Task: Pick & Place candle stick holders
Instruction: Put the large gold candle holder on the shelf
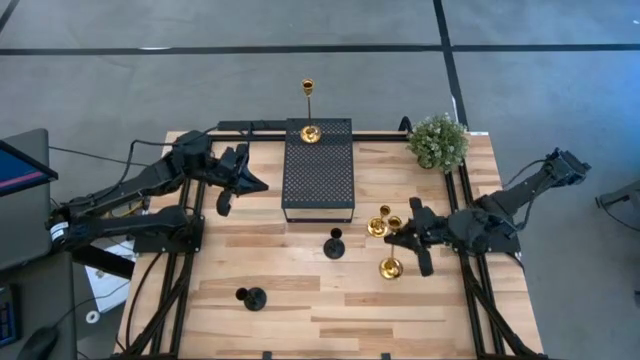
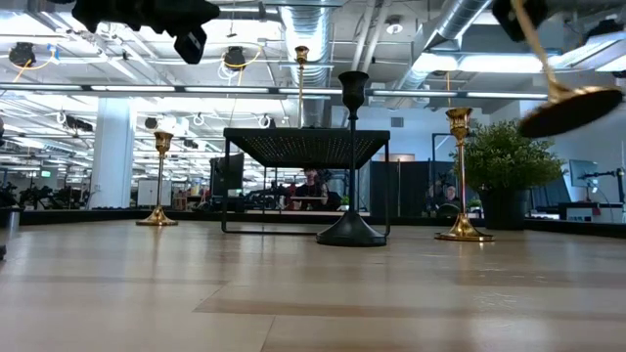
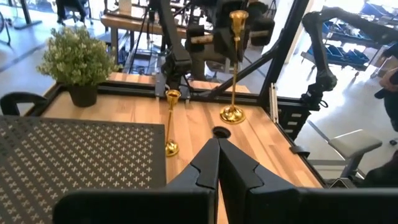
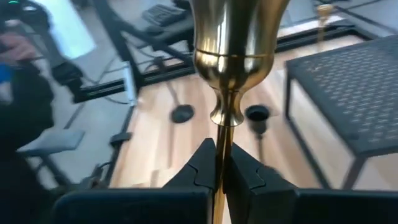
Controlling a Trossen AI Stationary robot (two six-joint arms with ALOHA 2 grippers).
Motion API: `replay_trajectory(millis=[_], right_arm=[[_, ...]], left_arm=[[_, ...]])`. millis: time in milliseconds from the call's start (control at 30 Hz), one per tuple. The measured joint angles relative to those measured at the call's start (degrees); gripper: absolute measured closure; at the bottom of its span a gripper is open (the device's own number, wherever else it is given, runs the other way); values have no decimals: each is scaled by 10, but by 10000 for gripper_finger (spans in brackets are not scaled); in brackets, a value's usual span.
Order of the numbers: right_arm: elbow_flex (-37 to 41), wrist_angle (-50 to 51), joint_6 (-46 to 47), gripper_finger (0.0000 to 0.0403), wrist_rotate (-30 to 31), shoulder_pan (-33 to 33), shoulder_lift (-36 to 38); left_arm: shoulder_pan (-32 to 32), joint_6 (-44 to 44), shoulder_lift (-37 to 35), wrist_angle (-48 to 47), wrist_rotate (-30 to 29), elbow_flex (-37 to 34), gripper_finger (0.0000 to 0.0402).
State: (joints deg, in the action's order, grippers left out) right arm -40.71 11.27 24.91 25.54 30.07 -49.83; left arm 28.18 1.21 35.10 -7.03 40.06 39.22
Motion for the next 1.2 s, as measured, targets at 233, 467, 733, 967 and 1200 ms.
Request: replay_trajectory(millis=[233,467,733,967,1200], right_arm=[[-81,-7,-107,401,-32,-75,-44],[-138,-14,-210,401,-91,-177,-94],[-183,-47,-269,402,-274,-322,-149],[-189,-106,-270,402,-419,-451,-168],[-190,-175,-270,402,-489,-537,-223]], left_arm=[[0,3,2,0,0,0,396],[0,4,2,-4,0,0,396],[0,4,2,-6,0,0,396],[0,0,2,-7,0,0,396],[0,0,2,-7,0,0,396]])
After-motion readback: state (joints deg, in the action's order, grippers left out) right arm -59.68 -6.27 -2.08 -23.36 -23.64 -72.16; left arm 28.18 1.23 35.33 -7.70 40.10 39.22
